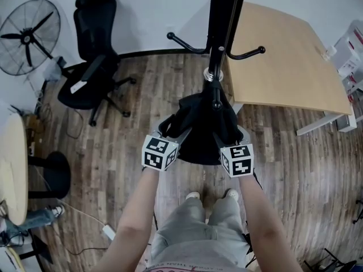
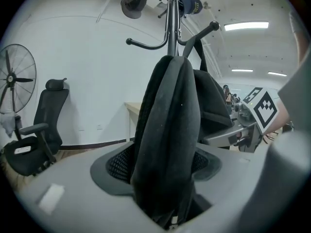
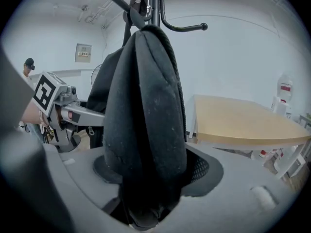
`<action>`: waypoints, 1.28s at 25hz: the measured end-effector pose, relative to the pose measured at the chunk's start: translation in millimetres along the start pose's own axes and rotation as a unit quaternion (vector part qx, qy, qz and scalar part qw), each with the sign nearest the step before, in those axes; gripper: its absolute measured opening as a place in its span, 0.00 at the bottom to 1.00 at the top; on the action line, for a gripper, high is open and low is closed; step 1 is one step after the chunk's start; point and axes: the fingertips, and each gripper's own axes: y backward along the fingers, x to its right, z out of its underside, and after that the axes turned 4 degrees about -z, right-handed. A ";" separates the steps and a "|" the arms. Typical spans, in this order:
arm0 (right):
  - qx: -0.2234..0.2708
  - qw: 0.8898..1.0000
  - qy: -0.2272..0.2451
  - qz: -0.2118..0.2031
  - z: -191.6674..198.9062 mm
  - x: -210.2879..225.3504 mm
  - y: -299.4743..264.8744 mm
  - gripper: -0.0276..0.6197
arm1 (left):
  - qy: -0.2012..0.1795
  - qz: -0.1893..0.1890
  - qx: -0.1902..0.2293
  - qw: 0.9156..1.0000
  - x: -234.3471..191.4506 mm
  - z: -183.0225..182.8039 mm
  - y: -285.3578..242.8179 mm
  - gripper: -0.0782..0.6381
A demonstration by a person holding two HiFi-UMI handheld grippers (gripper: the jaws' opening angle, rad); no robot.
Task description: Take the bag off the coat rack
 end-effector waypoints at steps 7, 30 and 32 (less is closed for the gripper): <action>0.002 1.000 -0.006 -0.008 1.8 9.4 -9.4 0.45 | -0.020 0.007 -0.018 1.000 8.4 5.5 -20.9 0.52; -0.041 0.997 -0.061 -0.035 7.9 -5.4 10.1 0.12 | 0.041 0.004 -0.043 0.998 25.6 0.8 1.6 0.22; -0.040 0.996 -0.065 -0.039 7.7 -8.6 14.3 0.12 | 0.046 0.007 -0.042 0.998 27.3 -0.5 6.3 0.22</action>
